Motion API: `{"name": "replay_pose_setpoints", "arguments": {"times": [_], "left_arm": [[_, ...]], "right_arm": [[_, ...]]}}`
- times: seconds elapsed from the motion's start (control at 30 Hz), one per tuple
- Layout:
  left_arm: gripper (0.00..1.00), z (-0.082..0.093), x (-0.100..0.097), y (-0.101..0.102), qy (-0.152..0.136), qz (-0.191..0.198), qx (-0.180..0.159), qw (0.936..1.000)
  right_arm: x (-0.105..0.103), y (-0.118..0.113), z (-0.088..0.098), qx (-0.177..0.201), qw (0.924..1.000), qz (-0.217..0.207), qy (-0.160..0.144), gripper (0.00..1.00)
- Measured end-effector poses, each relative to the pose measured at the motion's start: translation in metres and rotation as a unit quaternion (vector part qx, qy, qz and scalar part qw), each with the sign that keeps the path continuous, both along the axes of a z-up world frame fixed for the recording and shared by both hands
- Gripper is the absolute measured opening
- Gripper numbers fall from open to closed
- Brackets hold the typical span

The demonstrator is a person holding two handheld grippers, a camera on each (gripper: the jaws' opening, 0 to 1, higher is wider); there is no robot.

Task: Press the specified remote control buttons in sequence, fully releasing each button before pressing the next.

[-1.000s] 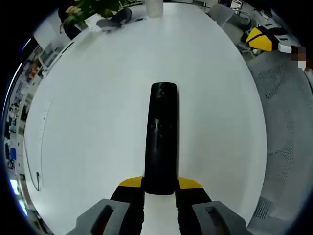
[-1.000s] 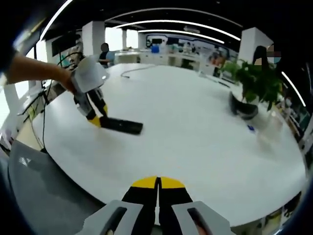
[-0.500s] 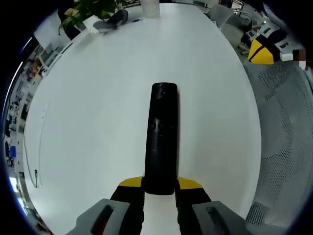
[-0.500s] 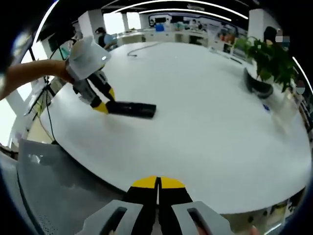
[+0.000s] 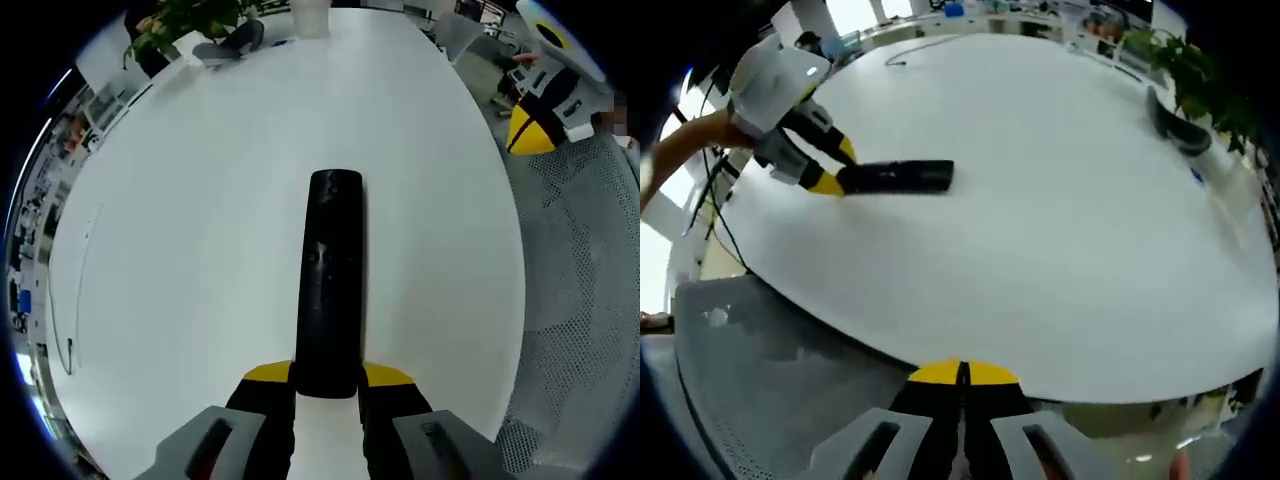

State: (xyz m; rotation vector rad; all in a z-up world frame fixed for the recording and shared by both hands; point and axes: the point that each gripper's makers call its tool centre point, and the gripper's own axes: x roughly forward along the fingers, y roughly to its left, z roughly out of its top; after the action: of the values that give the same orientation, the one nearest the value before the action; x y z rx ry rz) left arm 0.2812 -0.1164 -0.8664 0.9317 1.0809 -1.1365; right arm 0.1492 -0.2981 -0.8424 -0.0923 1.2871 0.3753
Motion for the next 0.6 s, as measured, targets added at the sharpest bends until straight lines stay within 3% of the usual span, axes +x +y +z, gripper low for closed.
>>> {"name": "replay_pose_setpoints", "arguments": {"times": [0.37, 0.6], "left_arm": [[0.23, 0.000, -0.012, -0.003, -0.001, 0.004, -0.007, 1.0000], [0.23, 0.000, -0.020, -0.006, -0.001, -0.001, -0.002, 1.0000]], "right_arm": [[-0.013, 0.002, -0.006, -0.003, 0.9989, 0.008, 0.046, 0.00], [-0.014, 0.000, -0.007, -0.005, 0.9985, 0.004, 0.054, 0.00]]}}
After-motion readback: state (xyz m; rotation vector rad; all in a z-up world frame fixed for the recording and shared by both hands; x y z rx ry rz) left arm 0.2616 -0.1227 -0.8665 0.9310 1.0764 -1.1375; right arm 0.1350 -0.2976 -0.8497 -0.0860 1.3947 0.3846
